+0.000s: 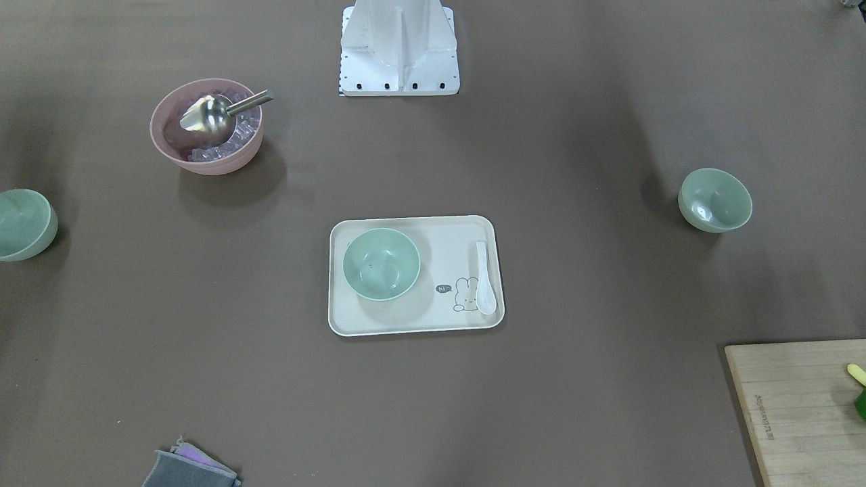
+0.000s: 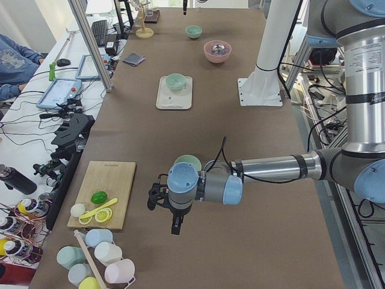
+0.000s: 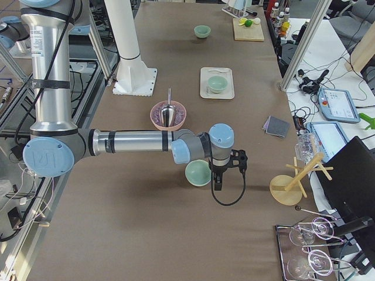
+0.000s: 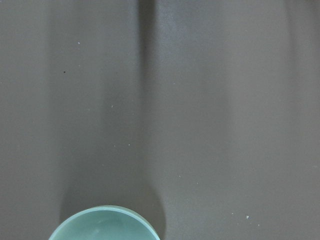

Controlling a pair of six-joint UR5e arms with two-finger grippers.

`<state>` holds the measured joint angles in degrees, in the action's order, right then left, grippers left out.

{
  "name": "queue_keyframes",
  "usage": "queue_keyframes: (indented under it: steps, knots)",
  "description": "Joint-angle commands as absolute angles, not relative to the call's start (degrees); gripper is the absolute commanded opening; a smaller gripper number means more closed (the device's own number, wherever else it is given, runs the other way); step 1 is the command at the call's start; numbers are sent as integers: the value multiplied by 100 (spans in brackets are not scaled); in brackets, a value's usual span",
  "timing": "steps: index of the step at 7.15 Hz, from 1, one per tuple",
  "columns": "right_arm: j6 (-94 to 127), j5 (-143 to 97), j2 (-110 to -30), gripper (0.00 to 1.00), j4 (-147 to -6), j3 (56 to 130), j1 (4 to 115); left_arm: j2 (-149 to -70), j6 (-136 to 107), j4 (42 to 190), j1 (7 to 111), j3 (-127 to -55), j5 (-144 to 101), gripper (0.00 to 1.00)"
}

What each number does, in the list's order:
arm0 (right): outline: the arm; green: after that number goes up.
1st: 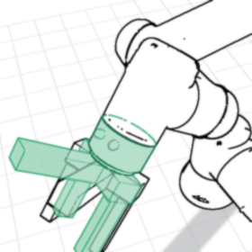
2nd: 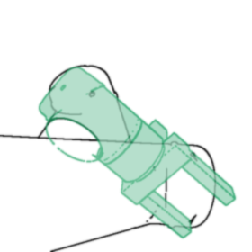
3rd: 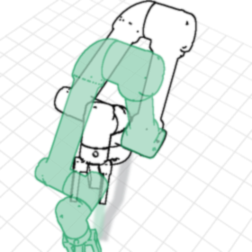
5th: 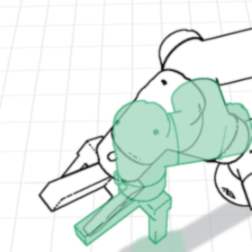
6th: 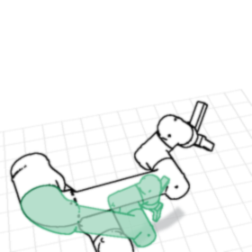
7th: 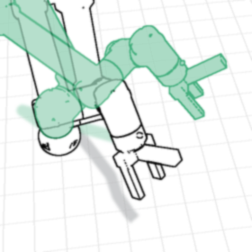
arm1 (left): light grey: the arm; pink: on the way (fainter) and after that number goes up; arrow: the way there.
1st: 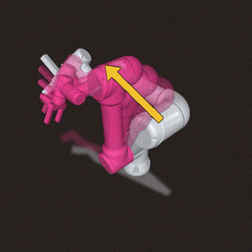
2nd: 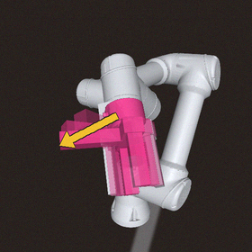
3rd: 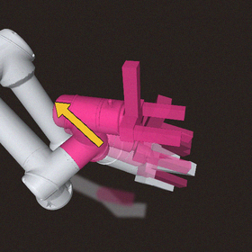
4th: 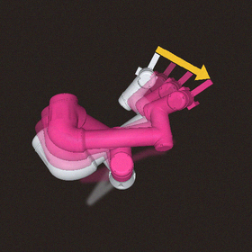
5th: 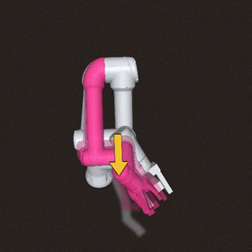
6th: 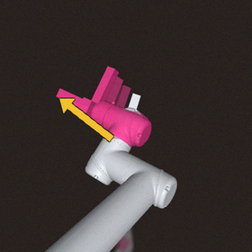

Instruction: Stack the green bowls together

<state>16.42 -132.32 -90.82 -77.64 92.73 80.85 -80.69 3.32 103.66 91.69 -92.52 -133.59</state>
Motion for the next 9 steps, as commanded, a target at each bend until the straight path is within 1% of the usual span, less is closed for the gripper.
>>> queue_keyframes:
  steps: [1, 4, 5, 6, 9]
  knots:
    - [1652, -13219, -9097, 100, -7761, 9238, 8077, -8086, 316, 10362, 9167, -9325, -13359, 98]
    - [1679, -13271, -9079, 100, -7752, 9298, 8068, -8077, 177, 10362, 9167, -9386, -13997, 98]
    - [1679, -13289, -9062, 100, -7717, 9308, 7842, -8068, 63, 10371, 9158, -9404, -14044, 98]
    - [1714, -13289, -9096, 100, -7325, 9290, 7666, -8068, -8, 10336, 9141, -9422, -14071, 98]
    - [1828, -13315, -9403, 100, -6980, 9079, 7305, -8025, -1639, 11037, 8404, -9527, -14107, 98]
